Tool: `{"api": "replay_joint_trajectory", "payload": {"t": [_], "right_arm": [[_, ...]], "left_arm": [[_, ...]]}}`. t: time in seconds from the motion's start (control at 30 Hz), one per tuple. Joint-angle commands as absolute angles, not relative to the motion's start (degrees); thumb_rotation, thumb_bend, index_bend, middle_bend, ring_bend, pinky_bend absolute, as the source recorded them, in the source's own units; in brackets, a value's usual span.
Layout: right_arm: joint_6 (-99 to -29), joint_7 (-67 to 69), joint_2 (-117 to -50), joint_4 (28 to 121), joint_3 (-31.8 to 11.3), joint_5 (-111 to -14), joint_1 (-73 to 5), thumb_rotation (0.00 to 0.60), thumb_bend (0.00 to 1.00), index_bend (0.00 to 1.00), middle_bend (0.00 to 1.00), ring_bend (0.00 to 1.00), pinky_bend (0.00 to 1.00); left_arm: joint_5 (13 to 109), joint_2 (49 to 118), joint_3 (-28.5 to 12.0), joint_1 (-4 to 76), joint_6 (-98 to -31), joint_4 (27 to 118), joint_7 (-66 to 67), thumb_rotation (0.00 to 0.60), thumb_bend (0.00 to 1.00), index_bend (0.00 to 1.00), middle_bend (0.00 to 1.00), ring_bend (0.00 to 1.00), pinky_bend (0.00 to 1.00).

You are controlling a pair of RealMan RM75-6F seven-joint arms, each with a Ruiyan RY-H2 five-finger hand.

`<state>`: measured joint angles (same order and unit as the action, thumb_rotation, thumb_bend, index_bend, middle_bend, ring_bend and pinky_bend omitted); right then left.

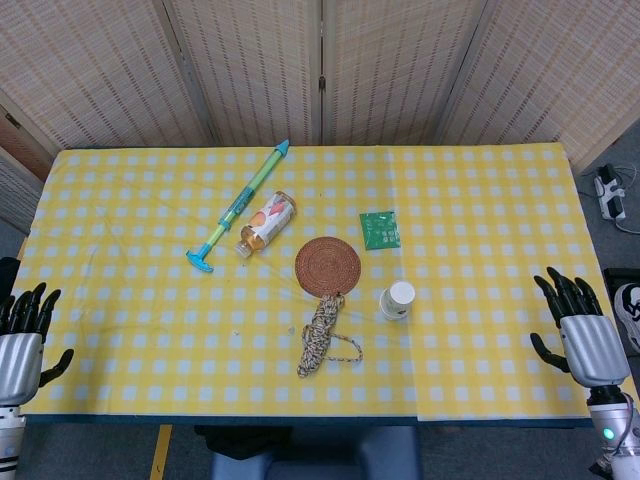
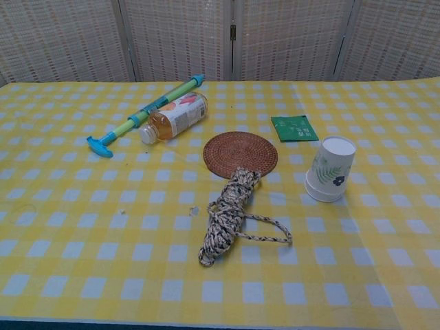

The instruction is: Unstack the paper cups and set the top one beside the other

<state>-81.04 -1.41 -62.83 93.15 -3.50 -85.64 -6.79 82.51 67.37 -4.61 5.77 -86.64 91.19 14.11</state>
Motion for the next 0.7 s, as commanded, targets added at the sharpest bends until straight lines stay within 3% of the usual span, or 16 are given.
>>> {"api": "replay_joint_trajectory", "payload": {"t": [0.03,0.43,0.7], "right_arm": [[-80.86,-1.36,-62.88,93.13,-3.52,-85.63,-6.94,0.6,0.38,0.01,0.0,0.07,0.0],[-80.02,-0.85,-62.8,93.67,-3.2,-86.43,-7.66,0.6,0.38,0.02,0.01,0.08,0.0],[-73.31,-1.82,-62.83,96.1,-3.13,-88.57,-12.69,0.6,0.38,0.05,0.04,0.09,0.0]], "left_arm": [[82.69,67.55,-4.55,5.94,-86.41,91.12,13.83,0.6,0.32,0.0,0.0,0.0,0.0],[83.71,67.77,-4.22,6.17,-86.37,90.43,12.66,0.6,0.32,0.0,0.0,0.0,0.0],[84.23,67.82,-3.83,6.69,-85.48,90.5,13.2,0.6,0.32,0.0,0.0,0.0,0.0]]}}
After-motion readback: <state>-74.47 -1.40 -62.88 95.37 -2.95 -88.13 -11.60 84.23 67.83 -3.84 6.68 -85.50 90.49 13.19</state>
